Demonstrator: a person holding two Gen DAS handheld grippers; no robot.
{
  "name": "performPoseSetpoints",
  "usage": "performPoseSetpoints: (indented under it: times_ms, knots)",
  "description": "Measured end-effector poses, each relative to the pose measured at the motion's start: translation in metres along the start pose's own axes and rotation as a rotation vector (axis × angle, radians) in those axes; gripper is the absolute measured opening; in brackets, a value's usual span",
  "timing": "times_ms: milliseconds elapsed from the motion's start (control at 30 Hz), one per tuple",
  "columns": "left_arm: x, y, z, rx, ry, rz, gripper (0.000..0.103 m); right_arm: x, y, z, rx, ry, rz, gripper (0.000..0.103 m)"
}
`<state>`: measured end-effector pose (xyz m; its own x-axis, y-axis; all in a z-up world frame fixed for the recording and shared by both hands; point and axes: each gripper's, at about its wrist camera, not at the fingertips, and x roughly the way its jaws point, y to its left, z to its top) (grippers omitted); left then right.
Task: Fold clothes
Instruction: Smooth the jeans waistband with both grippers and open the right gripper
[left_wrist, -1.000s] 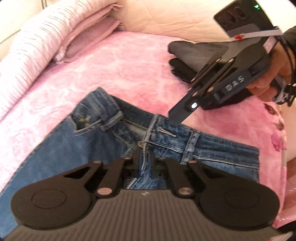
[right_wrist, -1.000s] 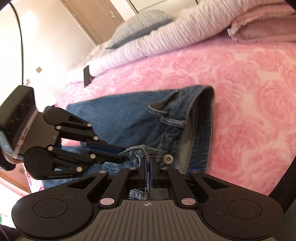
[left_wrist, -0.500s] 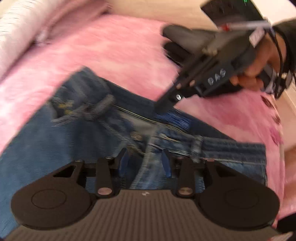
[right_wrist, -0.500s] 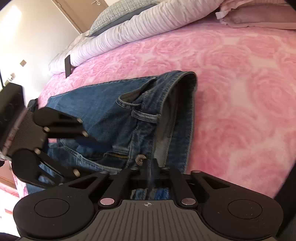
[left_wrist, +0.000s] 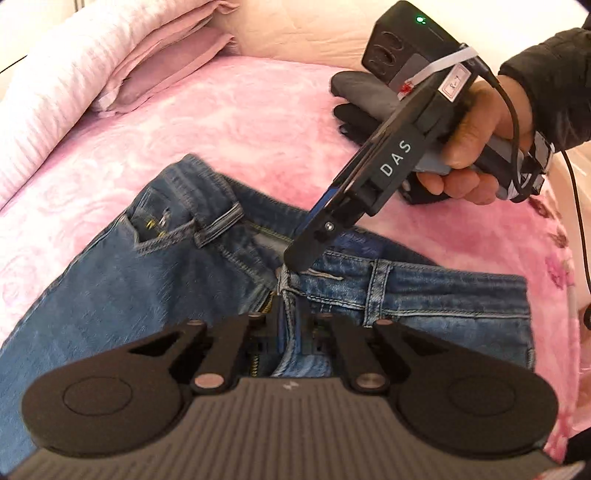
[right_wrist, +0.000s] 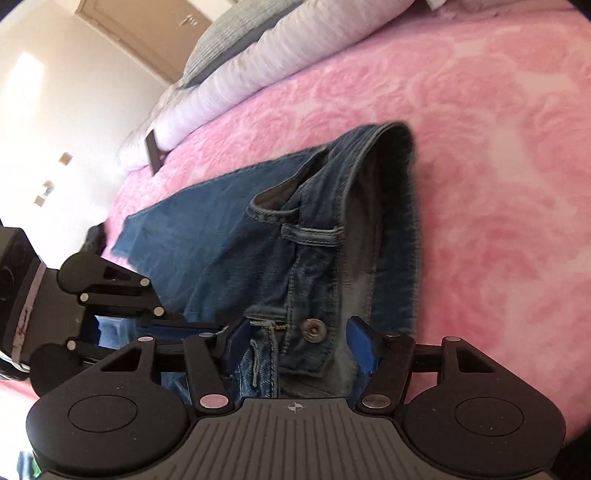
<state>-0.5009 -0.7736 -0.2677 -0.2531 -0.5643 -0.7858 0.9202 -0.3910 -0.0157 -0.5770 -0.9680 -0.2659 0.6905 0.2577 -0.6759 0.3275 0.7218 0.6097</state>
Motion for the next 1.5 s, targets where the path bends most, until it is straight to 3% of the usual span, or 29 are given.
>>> performPoseSetpoints:
  times_ms: [367,500,567,733,900,1000,1133,1367,1400,1500]
  knots:
    - [0.027,-0.001,-0.009,-0.010,0.010,0.046,0.006,0.029,-0.009,0.002,-0.151,0.049,0.030,0.061]
    - [0.021,-0.001,-0.013,-0.037,-0.012,0.060,0.006,0.021,-0.014,0.003,-0.137,0.071,0.063,0.027]
    - [0.021,0.000,-0.015,-0.046,-0.018,0.059,0.006,0.021,-0.018,0.001,-0.123,0.076,0.071,0.026]
    - [0.019,0.002,-0.011,-0.041,-0.030,0.039,0.006,0.020,-0.012,0.002,-0.106,0.068,0.031,0.010]
    - [0.011,-0.016,0.017,0.050,-0.091,-0.009,0.005,-0.040,0.014,0.000,-0.087,0.029,-0.039,0.007]
    - [0.028,-0.026,0.017,0.082,-0.063,-0.043,0.006,-0.048,0.022,-0.014,-0.114,0.063,-0.112,0.005]
    - [0.045,-0.030,0.005,0.075,-0.014,-0.050,0.007,-0.027,0.012,-0.030,-0.066,0.082,-0.148,0.005]
    - [0.016,-0.013,-0.002,-0.030,-0.034,0.030,0.008,-0.037,0.026,-0.028,-0.102,0.011,-0.247,0.009]
    - [0.012,-0.009,-0.003,-0.046,-0.035,0.040,0.008,-0.041,0.027,-0.029,-0.090,-0.005,-0.257,0.013]
    - [-0.003,-0.003,-0.010,-0.067,-0.045,0.055,0.008,-0.042,0.031,-0.031,-0.060,-0.019,-0.260,0.047]
